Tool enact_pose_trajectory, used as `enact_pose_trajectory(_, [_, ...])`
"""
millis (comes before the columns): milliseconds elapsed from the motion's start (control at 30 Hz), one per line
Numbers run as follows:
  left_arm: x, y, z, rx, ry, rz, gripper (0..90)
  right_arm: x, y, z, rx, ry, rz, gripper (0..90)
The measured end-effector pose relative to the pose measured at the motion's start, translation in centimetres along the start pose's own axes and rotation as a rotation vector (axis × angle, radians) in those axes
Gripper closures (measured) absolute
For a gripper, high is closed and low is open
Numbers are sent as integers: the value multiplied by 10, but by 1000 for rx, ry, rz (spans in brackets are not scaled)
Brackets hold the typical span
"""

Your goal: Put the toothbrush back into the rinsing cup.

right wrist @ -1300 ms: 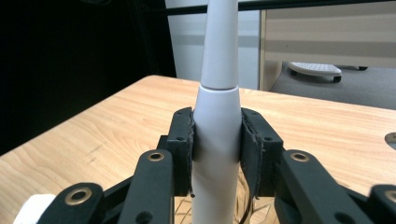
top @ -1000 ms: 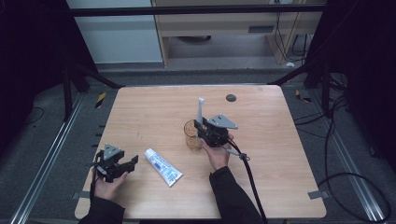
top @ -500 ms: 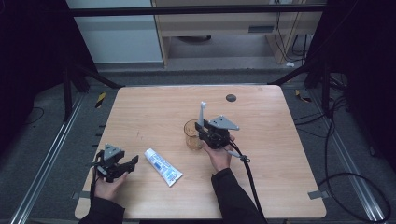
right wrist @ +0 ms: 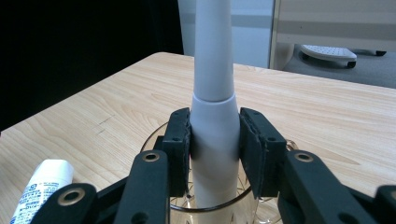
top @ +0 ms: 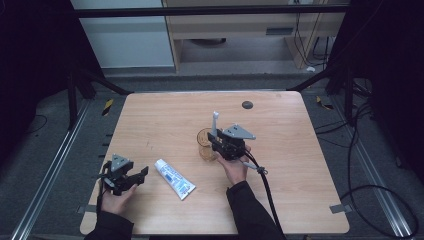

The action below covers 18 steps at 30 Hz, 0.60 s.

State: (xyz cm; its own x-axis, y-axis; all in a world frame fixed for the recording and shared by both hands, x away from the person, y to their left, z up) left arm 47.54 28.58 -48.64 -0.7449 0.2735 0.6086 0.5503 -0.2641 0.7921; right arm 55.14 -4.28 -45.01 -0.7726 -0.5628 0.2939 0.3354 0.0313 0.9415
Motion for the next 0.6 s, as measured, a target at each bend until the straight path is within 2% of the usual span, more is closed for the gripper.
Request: enact_pose_trajectory(600, [0, 0, 0, 4, -1, -5, 363, 1, 3, 5, 19, 7, 8, 554])
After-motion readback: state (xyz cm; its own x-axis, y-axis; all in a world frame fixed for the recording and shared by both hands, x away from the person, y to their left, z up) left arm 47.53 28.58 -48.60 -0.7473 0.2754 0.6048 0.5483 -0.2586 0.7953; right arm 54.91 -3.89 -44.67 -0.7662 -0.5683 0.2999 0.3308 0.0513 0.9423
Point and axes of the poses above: each handheld gripper's, and its own axes: x roughly backward along the jaws, y roughly out of its top, z roughly to its left, the point moved 3 cm from there along -x, roughly forward along the jaws, and after that the axes turned 3 degrees about -x, right-handed, at the moved point
